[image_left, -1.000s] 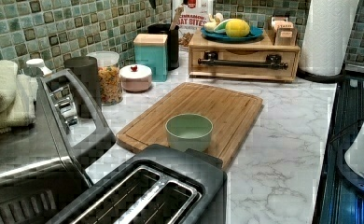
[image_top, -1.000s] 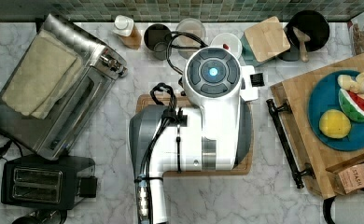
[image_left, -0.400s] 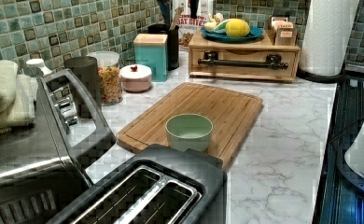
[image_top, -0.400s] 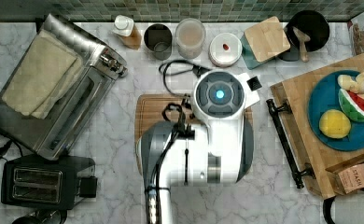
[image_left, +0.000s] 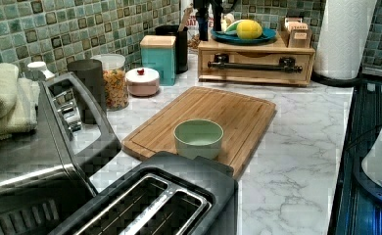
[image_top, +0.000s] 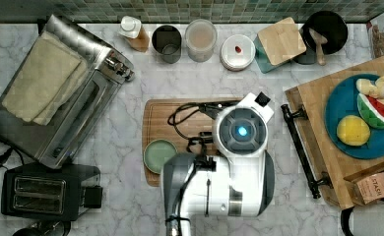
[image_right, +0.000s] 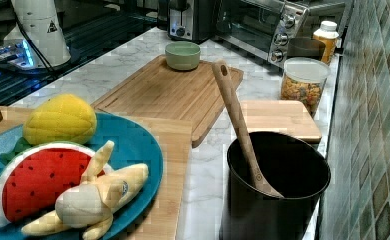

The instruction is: Open the drawer.

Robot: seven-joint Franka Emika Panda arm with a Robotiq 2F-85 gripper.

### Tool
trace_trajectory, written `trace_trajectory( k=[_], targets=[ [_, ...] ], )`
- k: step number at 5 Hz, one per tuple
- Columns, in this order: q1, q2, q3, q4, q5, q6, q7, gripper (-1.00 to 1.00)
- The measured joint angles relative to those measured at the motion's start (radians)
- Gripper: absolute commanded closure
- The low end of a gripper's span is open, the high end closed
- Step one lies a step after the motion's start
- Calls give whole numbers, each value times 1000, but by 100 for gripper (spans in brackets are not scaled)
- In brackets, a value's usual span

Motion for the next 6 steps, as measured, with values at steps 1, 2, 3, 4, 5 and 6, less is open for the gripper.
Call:
trace_trajectory(
  k=[1,2,3,4,5,6],
  targets=[
    [-34,-4,-34,-51,-49,114,-59,-100],
    [-83,2,-56,-78,-116,161,-124,-100],
    [-116,11,-99,-92,-157,217,-213,-100],
    [-138,43,-152,-92,-158,282,-306,-100],
    [-152,90,-193,-88,-158,292,-446,-100],
    [-166,118,-203,-100,-159,313,-481,-100]
  ],
)
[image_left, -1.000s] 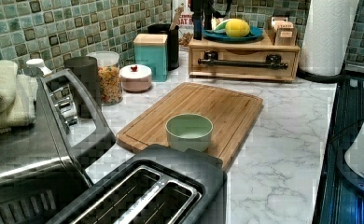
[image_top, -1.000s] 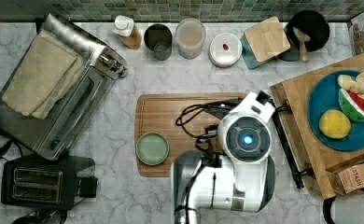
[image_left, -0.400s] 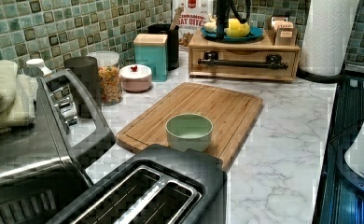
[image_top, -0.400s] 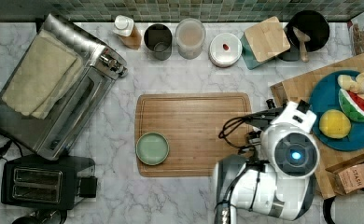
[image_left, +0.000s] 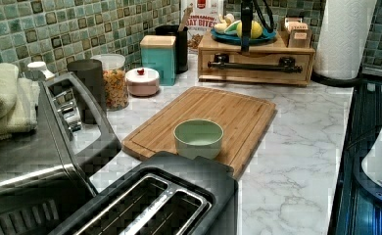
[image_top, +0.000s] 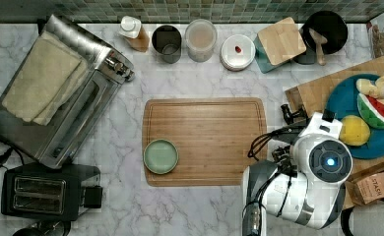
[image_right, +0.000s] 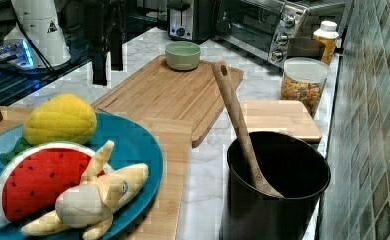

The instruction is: Open the drawer.

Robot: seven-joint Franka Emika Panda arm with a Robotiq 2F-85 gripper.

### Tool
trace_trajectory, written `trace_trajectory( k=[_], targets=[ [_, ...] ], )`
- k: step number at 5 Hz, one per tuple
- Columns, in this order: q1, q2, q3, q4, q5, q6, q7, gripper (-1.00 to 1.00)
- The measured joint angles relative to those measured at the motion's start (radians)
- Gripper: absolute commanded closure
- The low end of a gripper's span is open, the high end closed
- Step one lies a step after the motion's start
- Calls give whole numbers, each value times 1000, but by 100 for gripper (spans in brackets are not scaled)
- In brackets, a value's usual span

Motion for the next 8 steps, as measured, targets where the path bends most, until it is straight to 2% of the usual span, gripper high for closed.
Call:
trace_trajectory(
  k=[2,3,4,6,8],
  targets=[
    [-18,5,-12,-41,-48,130,0,-100],
    [2,28,-54,-43,-16,180,-31,-100],
    [-5,65,-67,-49,-12,231,-61,-100],
    [-7,86,-56,-47,9,199,-3,-100],
    [-8,87,-49,-90,9,270,31,-100]
  ],
)
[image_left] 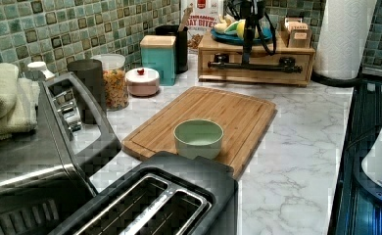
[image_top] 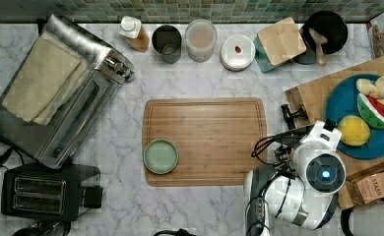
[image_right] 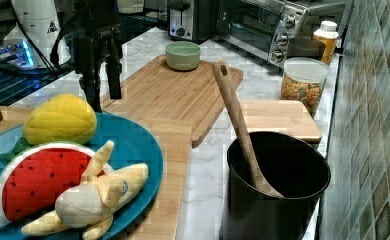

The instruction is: Open the drawer.

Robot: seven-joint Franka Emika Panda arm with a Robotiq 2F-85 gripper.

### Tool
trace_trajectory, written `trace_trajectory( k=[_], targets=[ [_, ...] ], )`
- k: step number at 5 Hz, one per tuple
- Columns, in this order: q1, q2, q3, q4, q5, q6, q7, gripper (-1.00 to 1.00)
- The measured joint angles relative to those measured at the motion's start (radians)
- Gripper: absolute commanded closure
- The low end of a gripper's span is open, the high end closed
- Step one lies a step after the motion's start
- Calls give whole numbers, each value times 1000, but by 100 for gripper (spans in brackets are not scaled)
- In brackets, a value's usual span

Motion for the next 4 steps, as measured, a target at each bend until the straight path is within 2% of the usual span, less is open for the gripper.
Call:
trace_trajectory(
  k=[2,3,4],
  targets=[
    [-2,87,1,-12,104,132,-44,-100],
    [2,104,1,-21,105,139,-40,-100],
    [22,112,-22,-29,65,139,41,-100]
  ],
)
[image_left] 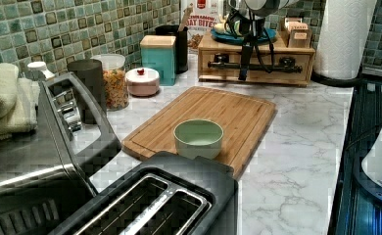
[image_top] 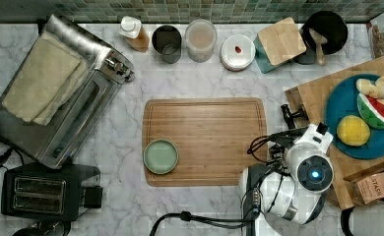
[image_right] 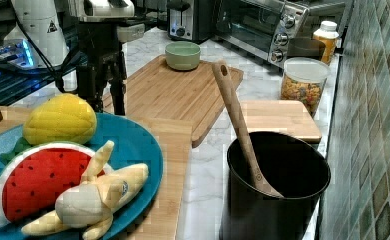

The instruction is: Open the drawer.

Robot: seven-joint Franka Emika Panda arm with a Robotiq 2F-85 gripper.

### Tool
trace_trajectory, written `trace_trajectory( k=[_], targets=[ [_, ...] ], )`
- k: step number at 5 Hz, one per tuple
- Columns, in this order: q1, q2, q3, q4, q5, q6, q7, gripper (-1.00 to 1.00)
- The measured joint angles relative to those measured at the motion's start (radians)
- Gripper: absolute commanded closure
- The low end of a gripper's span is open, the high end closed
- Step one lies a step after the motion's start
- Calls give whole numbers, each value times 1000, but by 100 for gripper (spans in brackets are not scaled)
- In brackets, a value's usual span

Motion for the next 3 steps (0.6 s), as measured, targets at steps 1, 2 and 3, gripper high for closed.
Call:
trace_trajectory(
  k=[1,2,3],
  targets=[
    [14,4,-4,-8,-3,0,34,-100],
    [12,26,2,-14,-3,50,32,-100],
    [12,50,9,-10,-6,49,-16,-100]
  ],
)
